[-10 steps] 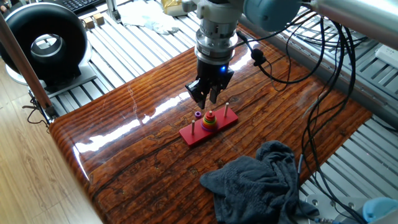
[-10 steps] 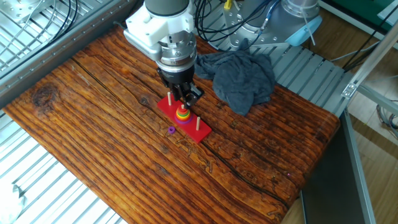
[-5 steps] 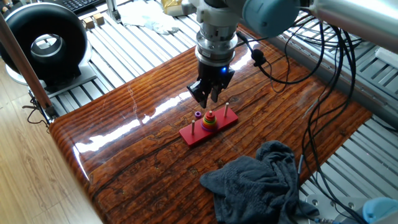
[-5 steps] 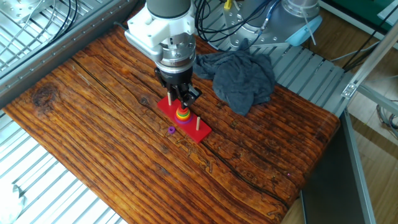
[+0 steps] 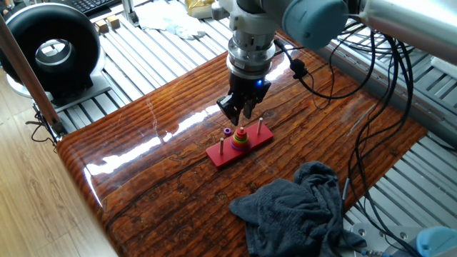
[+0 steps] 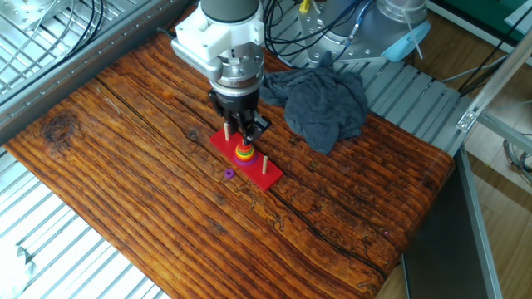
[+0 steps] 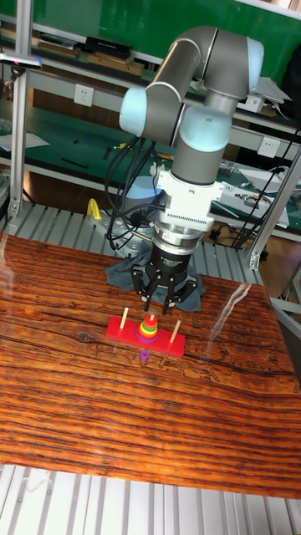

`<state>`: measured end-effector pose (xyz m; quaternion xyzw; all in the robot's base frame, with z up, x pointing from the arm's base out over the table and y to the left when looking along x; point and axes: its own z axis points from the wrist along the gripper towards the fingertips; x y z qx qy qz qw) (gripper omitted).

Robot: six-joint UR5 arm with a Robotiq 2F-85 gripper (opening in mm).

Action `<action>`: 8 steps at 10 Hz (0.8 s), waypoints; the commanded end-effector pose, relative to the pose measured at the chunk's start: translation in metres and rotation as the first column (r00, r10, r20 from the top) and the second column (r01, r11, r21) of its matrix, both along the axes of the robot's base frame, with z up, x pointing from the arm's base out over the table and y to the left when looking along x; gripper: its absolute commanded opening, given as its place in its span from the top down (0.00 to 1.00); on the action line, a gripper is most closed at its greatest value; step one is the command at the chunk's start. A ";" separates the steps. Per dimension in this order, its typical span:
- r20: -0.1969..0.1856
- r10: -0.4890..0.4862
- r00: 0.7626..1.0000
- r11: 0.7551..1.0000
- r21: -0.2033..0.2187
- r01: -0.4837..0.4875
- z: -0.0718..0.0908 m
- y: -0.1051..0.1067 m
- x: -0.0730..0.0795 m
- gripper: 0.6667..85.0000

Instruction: Take out one Hanoi block and throw it aside

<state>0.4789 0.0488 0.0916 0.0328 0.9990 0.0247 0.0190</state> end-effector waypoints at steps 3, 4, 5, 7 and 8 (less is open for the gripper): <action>0.025 0.000 1.000 1.000 0.017 0.000 -0.004 0.003 0.000 0.55; 0.034 0.001 0.999 1.000 0.017 -0.001 -0.006 0.003 0.001 0.55; 0.042 0.005 0.999 1.000 0.015 -0.006 -0.008 0.003 0.003 0.55; 0.050 0.010 0.999 1.000 0.010 -0.010 -0.010 0.001 0.004 0.55; 0.050 0.012 0.999 1.000 0.011 -0.013 -0.011 0.001 0.004 0.55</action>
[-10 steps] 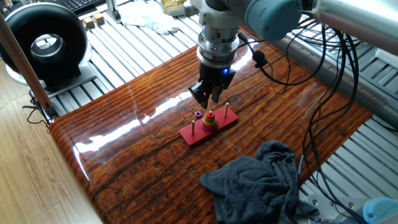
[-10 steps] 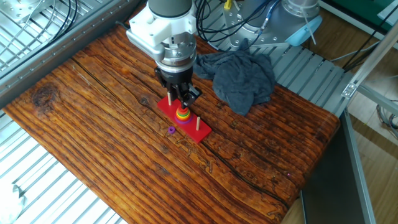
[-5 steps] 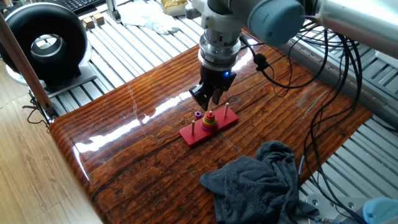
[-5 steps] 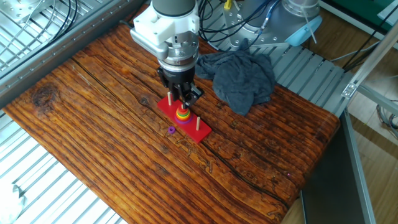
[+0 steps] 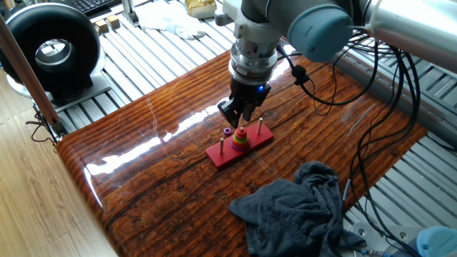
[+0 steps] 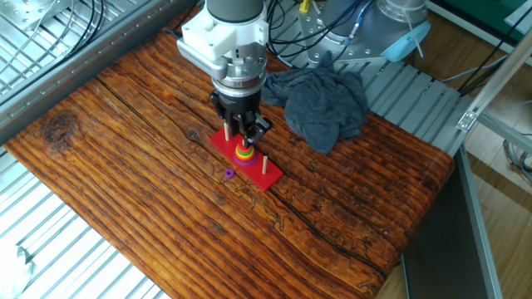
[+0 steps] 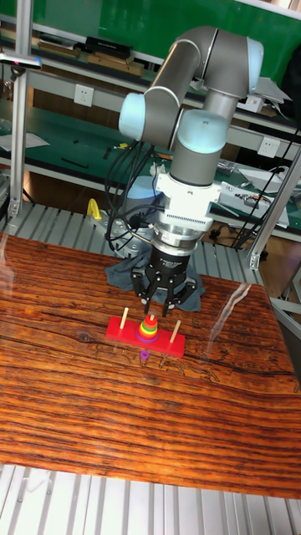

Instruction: Take out one Hanoi block and throw it aside

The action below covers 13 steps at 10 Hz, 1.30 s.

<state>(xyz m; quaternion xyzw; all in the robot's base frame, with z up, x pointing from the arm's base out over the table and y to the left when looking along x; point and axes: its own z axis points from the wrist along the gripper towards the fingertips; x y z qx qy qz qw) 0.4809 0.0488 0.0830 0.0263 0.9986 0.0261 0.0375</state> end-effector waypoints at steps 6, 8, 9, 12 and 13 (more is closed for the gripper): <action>0.029 0.011 1.000 1.000 0.006 -0.011 -0.006 -0.001 0.006 0.55; 0.033 0.009 0.999 1.000 0.011 -0.009 -0.007 0.000 0.007 0.55; 0.033 0.009 0.999 1.000 0.006 -0.009 -0.007 -0.001 0.007 0.55; 0.038 0.013 0.999 1.000 -0.008 -0.012 -0.006 -0.004 0.009 0.55; 0.038 0.017 0.999 1.000 -0.016 -0.017 -0.007 -0.006 0.009 0.55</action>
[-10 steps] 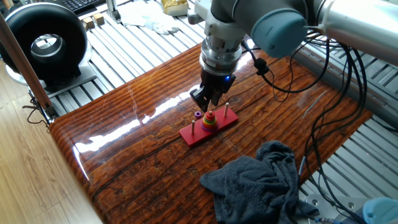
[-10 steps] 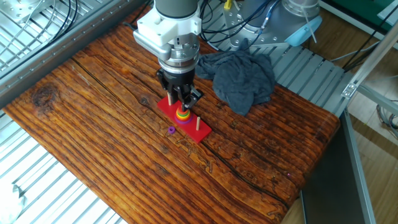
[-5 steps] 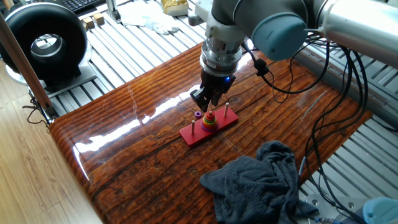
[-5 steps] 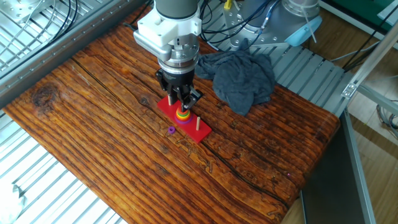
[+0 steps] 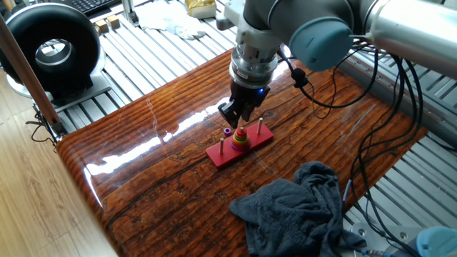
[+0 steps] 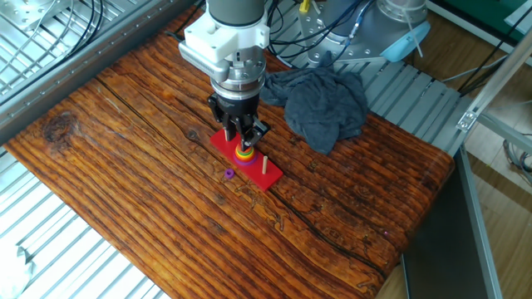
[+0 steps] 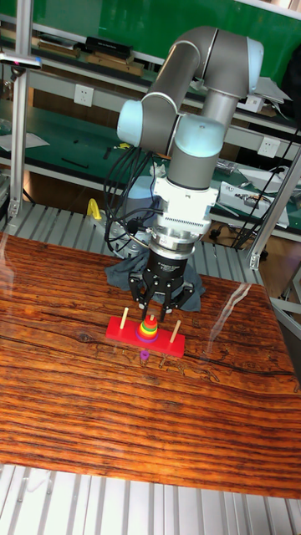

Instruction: Take out one Hanoi block and throw it aside

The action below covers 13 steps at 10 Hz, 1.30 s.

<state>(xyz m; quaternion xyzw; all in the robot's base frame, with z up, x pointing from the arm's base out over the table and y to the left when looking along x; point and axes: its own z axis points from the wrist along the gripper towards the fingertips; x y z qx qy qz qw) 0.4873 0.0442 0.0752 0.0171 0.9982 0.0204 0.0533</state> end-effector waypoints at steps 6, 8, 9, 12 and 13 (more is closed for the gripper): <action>-0.016 0.029 0.999 0.999 -0.016 -0.030 0.021 -0.011 0.000 0.56; -0.038 0.024 0.999 0.999 0.039 -0.023 0.031 -0.005 0.004 0.55; -0.047 -0.026 0.999 0.994 0.110 0.031 0.037 0.013 0.007 0.55; -0.054 -0.064 0.997 0.988 0.135 0.070 0.045 0.022 0.015 0.55; -0.060 -0.071 0.996 0.988 0.132 0.078 0.045 0.027 0.020 0.55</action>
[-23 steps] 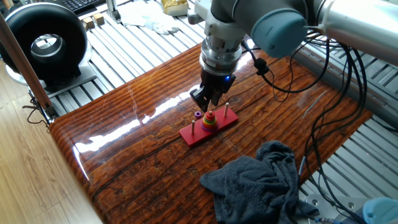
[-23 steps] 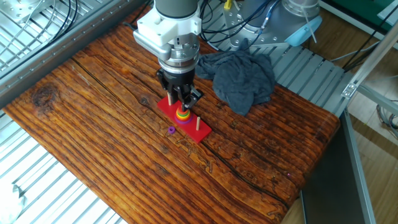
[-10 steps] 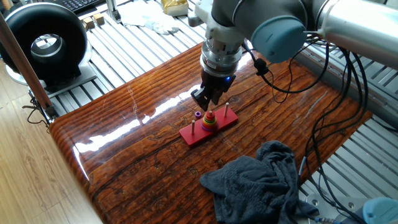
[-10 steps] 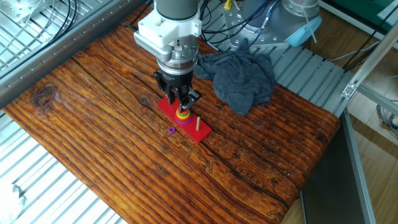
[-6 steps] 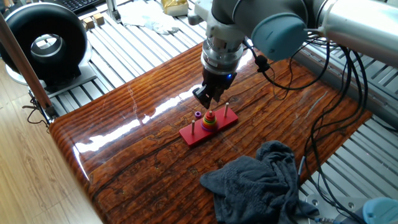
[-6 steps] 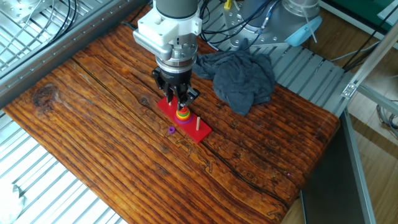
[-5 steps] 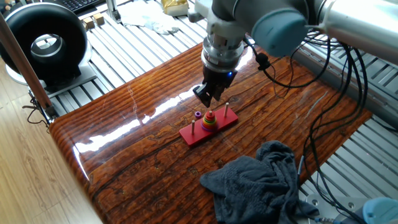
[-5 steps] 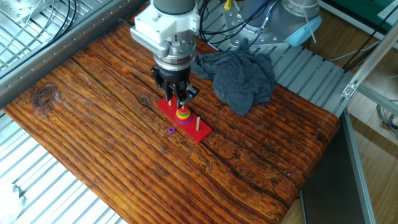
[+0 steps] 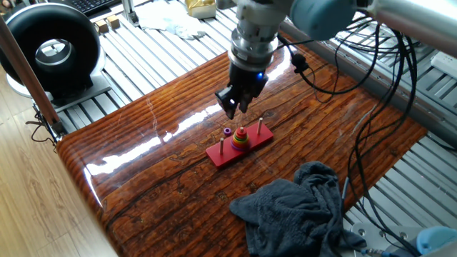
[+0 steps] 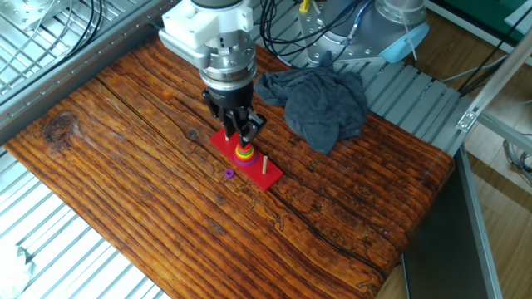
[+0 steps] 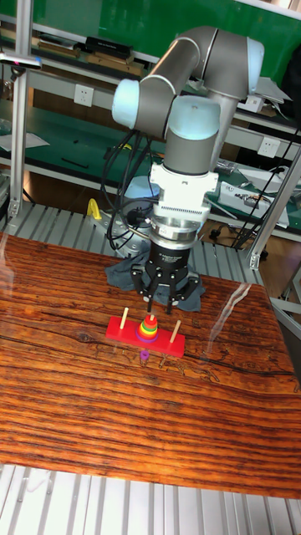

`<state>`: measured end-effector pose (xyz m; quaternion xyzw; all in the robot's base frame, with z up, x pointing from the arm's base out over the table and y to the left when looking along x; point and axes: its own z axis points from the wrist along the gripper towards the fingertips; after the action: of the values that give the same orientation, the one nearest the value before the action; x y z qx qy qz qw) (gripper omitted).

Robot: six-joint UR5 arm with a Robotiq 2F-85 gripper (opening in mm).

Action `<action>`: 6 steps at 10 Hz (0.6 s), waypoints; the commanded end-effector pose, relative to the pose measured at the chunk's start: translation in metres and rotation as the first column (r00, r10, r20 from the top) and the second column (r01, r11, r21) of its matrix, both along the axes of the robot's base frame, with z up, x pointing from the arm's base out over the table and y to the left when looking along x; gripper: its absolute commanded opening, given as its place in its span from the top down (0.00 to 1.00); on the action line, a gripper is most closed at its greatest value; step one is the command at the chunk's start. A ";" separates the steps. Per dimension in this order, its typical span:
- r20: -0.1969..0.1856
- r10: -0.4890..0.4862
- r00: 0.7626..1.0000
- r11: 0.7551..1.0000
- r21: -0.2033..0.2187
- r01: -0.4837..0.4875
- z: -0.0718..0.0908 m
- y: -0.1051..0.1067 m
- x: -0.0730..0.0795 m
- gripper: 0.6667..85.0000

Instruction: Take out one Hanoi block and throw it aside

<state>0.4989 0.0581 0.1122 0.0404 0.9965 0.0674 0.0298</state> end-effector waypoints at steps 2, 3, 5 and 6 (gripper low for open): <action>-0.052 -0.017 0.999 0.998 -0.055 0.014 0.014 0.001 0.009 0.57; -0.059 -0.028 0.998 1.000 -0.016 0.027 0.023 0.010 0.006 0.57; -0.061 -0.033 0.998 0.998 -0.051 0.030 0.028 -0.003 0.006 0.57; -0.063 -0.033 0.997 0.999 -0.041 0.031 0.029 0.000 0.005 0.58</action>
<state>0.5040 0.0568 0.1323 0.0518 0.9977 0.0432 0.0057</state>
